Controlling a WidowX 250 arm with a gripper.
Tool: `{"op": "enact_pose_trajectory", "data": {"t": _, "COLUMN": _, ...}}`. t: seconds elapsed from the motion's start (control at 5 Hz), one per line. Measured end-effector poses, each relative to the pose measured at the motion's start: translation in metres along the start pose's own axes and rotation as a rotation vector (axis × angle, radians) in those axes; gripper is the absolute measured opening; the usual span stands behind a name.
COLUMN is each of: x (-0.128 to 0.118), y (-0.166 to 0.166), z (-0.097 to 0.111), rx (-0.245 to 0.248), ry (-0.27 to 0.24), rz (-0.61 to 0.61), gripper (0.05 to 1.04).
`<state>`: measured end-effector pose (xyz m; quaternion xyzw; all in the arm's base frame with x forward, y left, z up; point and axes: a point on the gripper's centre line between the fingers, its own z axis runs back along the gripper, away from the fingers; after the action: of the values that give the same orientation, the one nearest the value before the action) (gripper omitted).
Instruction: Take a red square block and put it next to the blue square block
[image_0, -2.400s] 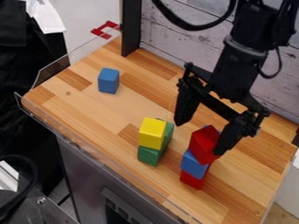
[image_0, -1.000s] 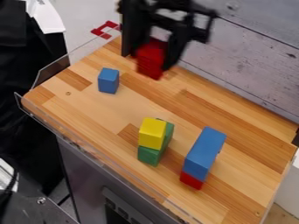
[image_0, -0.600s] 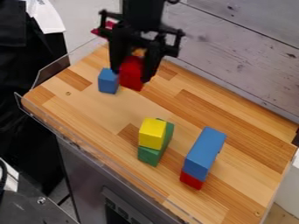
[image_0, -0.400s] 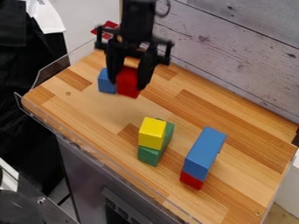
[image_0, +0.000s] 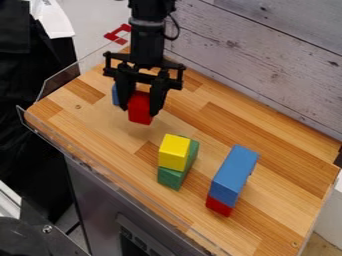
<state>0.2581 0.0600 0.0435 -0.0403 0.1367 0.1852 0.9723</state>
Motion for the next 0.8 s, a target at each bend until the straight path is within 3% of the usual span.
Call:
{"op": "enact_pose_trajectory", "data": {"t": 0.4, "x": 0.02, "y": -0.003, "z": -0.017, "rx": 0.006, "ry": 0.035, "rz": -0.012, "gripper": 0.57}}
{"op": "enact_pose_trajectory", "data": {"t": 0.8, "x": 0.04, "y": -0.006, "z": -0.019, "rx": 0.024, "ry": 0.026, "rz": -0.004, "gripper": 0.57}}
